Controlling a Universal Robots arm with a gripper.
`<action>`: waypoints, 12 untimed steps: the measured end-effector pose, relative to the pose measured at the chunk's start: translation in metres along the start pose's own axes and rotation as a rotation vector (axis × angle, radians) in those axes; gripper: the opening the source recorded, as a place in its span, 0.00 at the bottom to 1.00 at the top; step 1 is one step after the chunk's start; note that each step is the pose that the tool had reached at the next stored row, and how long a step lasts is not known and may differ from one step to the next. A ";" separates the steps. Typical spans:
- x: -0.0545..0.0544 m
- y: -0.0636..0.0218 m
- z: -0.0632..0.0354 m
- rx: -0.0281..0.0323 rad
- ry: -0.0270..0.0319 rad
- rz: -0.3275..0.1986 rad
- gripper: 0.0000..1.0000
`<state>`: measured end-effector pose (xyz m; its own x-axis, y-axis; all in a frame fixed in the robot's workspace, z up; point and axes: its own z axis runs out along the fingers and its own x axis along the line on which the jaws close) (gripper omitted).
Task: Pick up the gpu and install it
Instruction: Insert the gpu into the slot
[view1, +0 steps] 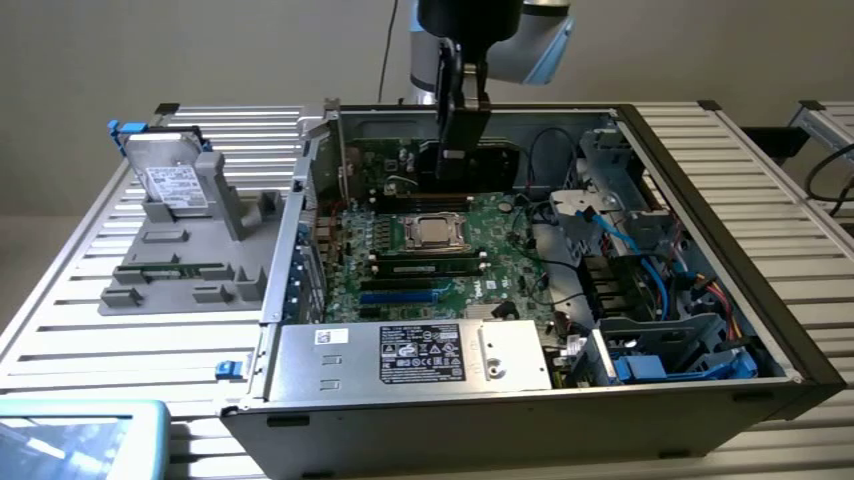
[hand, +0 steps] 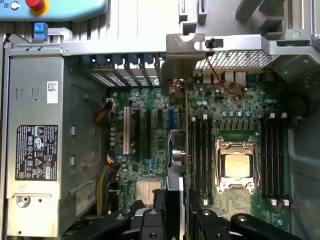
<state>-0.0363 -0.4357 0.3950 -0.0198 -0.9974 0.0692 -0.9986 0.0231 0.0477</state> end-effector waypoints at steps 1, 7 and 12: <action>-0.001 0.0000 0.0006 0.0023 0.0022 0.000 0.28; -0.002 -0.0004 0.0091 0.0044 0.0082 0.001 0.28; -0.003 0.0012 0.0180 0.0064 0.0083 0.001 0.28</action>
<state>-0.0383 -0.4341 0.3770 -0.0203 -0.9968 0.0776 -0.9989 0.0236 0.0413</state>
